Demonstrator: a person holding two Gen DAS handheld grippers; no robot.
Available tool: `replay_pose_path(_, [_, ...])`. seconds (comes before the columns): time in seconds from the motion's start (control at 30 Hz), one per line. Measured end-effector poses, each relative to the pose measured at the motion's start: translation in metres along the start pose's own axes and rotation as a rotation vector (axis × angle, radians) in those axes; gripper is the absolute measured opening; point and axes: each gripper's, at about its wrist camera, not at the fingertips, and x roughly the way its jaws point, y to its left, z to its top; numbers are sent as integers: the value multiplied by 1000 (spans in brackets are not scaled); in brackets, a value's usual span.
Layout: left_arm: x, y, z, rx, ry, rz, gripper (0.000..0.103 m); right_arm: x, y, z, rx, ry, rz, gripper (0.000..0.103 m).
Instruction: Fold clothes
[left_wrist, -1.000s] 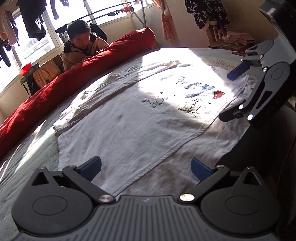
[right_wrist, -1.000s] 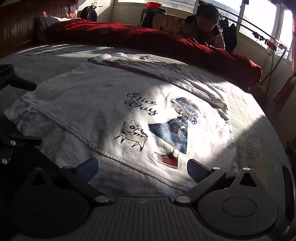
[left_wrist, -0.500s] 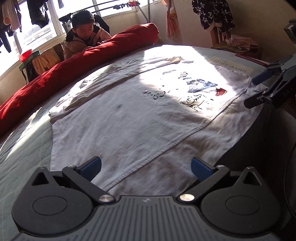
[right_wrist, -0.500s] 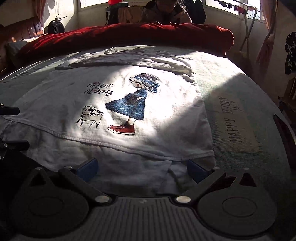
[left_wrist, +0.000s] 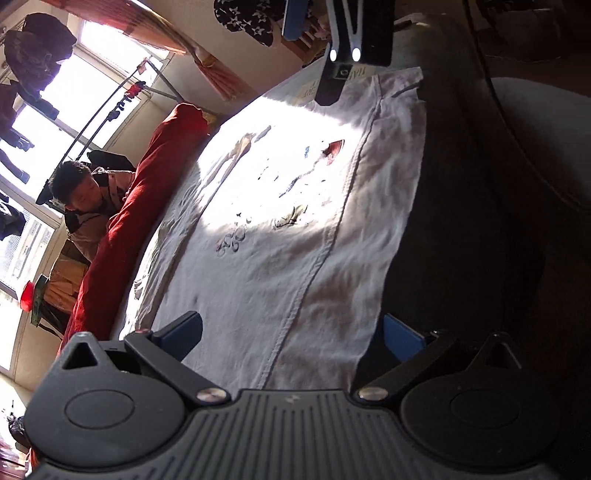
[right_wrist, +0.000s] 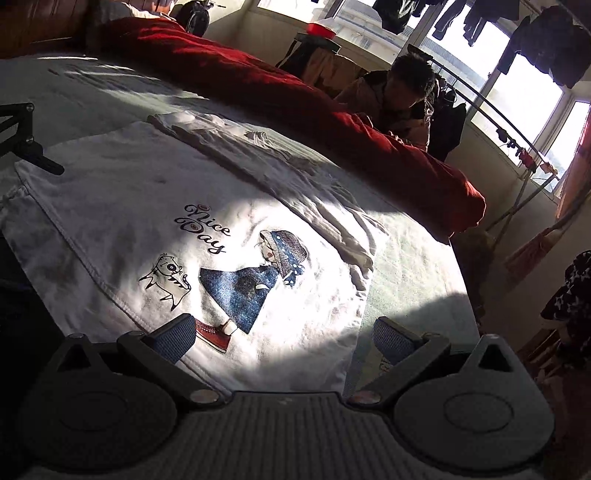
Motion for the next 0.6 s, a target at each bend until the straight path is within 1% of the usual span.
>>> replay_pose_path(0.1, [6, -5, 10, 11, -31, 5, 102, 1, 15, -3, 23, -10, 45, 103])
replay_pose_path(0.17, [9, -3, 14, 7, -35, 16, 102, 2, 26, -6, 36, -7, 74, 103])
replay_pose_path(0.27, [9, 6, 15, -18, -38, 34, 102, 3, 42, -14, 8, 20, 111, 103])
replay_pose_path(0.37, [5, 19, 13, -56, -40, 54, 102, -4, 51, -19, -29, 9, 128, 103])
replay_pose_path(0.53, [3, 32, 18, -105, -43, 62, 102, -11, 51, -15, 39, -35, 237, 103])
replay_pose_path(0.6, [3, 35, 21, -113, -44, 70, 102, -5, 59, -11, 30, -35, 239, 103])
